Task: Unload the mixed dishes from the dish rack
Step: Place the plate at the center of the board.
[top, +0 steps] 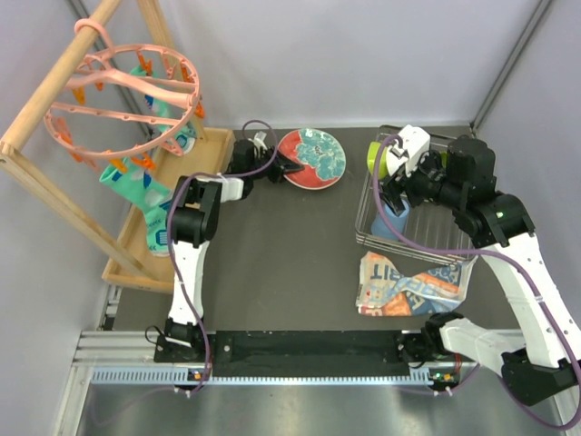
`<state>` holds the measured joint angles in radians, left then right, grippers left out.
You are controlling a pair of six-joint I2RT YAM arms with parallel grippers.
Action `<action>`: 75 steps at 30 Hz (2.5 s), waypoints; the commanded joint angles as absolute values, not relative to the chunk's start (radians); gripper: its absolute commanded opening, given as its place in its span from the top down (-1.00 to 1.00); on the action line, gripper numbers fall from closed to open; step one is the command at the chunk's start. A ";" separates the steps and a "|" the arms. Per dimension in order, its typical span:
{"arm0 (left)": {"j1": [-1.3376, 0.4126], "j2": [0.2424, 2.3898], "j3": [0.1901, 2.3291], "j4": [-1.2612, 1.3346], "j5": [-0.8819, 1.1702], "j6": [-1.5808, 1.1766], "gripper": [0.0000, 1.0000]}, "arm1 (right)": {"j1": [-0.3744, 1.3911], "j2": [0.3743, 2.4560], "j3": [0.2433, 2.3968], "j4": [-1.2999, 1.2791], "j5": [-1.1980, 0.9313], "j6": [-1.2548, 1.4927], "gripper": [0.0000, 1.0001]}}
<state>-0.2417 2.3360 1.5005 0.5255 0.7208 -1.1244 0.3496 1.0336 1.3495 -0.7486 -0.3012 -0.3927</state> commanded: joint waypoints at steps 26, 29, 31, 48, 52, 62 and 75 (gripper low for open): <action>-0.235 2.373 1.652 0.554 0.764 -1.080 1.00 | 0.339 1.011 1.347 -0.733 -0.302 -0.410 -0.59; -0.235 2.372 1.651 0.546 0.762 -1.075 1.00 | 0.339 1.008 1.347 -0.733 -0.299 -0.411 -0.59; -0.235 2.372 1.651 0.545 0.762 -1.074 1.00 | 0.339 1.006 1.345 -0.732 -0.301 -0.411 -0.59; -0.232 2.341 1.628 0.489 0.759 -1.016 0.13 | 0.339 0.988 1.330 -0.733 -0.285 -0.419 -0.59; -0.232 2.323 1.615 0.466 0.753 -0.990 -0.11 | 0.339 0.980 1.321 -0.730 -0.287 -0.419 -0.59; -0.230 2.270 1.577 0.359 0.710 -0.897 -0.40 | 0.339 0.959 1.301 -0.724 -0.250 -0.423 -0.60; -0.229 2.198 1.497 0.285 0.672 -0.801 -0.43 | 0.337 0.951 1.275 -0.704 -0.167 -0.422 -0.61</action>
